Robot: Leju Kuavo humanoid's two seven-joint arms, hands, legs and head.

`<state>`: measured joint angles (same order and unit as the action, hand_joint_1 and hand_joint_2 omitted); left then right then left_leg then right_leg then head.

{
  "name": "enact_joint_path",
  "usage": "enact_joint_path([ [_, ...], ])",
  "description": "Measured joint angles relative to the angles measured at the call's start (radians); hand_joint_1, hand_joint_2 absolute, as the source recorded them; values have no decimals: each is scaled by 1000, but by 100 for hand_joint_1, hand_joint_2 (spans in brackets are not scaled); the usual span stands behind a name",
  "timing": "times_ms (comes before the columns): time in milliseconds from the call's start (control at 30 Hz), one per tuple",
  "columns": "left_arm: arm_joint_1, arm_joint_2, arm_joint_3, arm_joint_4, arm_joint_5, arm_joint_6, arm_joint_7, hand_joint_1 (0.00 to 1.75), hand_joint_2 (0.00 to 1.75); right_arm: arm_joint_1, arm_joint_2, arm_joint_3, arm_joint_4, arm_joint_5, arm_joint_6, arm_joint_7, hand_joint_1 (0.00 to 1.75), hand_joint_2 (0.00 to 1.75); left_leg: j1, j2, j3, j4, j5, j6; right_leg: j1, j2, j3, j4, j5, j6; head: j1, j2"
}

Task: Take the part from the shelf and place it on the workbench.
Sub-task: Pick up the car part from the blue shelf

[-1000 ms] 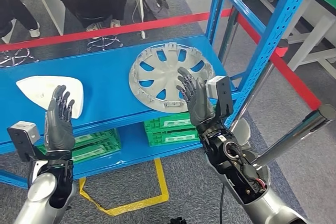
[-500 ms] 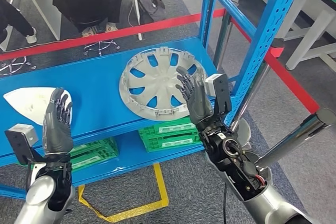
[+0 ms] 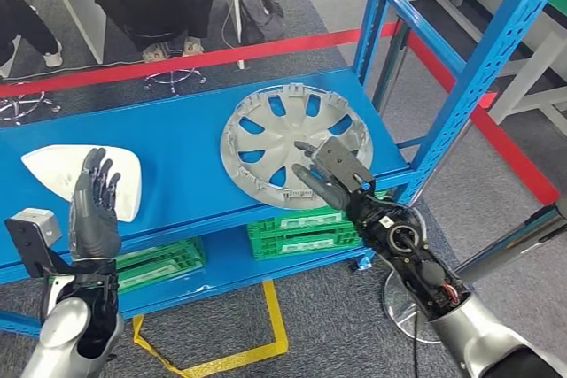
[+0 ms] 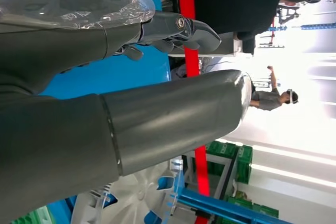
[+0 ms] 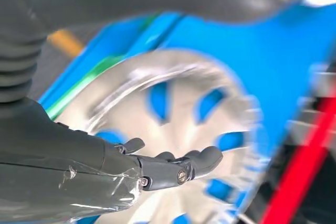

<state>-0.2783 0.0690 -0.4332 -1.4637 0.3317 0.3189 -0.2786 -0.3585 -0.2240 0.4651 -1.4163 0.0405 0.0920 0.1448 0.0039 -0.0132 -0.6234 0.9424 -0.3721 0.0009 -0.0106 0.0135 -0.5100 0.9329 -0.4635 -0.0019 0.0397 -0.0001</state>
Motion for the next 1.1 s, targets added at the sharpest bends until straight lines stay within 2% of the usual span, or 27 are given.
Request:
enact_joint_path([
  [100, 2, 3, 0, -8, 1, -5, 3, 0, 0, -15, -40, -1, 36, 59, 69, 57, 0, 175, -1, 0, 0, 1, -1, 2, -1, 0, 2, -3, 1, 11, 4, 0],
  [200, 3, 4, 0, -13, -1, -6, 4, 0, 0, -31, -63, 7, 73, 107, 120, 94, 0, 175, -1, 0, 0, 1, 0, 4, -1, 0, 1, -3, 2, 16, 3, 0],
  [467, 7, 9, 2, -34, -12, 3, 20, 0, 0, -121, -103, 59, 176, 211, 229, 117, 0, 175, 3, 1, 4, -1, 1, 3, 2, 0, 3, -3, 2, 17, -4, 0],
  [800, 11, 14, 3, -50, -13, 3, 23, 0, 0, -170, -124, 111, 235, 258, 263, 120, 0, 175, 3, 1, 7, -2, 1, 3, 3, 0, 5, -3, 1, 16, -6, 0],
  [1100, 11, 16, 3, -55, -16, 2, 33, 0, 0, -236, -127, 178, 297, 393, 327, 58, 0, 175, 3, 1, 7, -2, 1, 3, 3, 0, 6, -3, 2, 16, -6, 0],
])
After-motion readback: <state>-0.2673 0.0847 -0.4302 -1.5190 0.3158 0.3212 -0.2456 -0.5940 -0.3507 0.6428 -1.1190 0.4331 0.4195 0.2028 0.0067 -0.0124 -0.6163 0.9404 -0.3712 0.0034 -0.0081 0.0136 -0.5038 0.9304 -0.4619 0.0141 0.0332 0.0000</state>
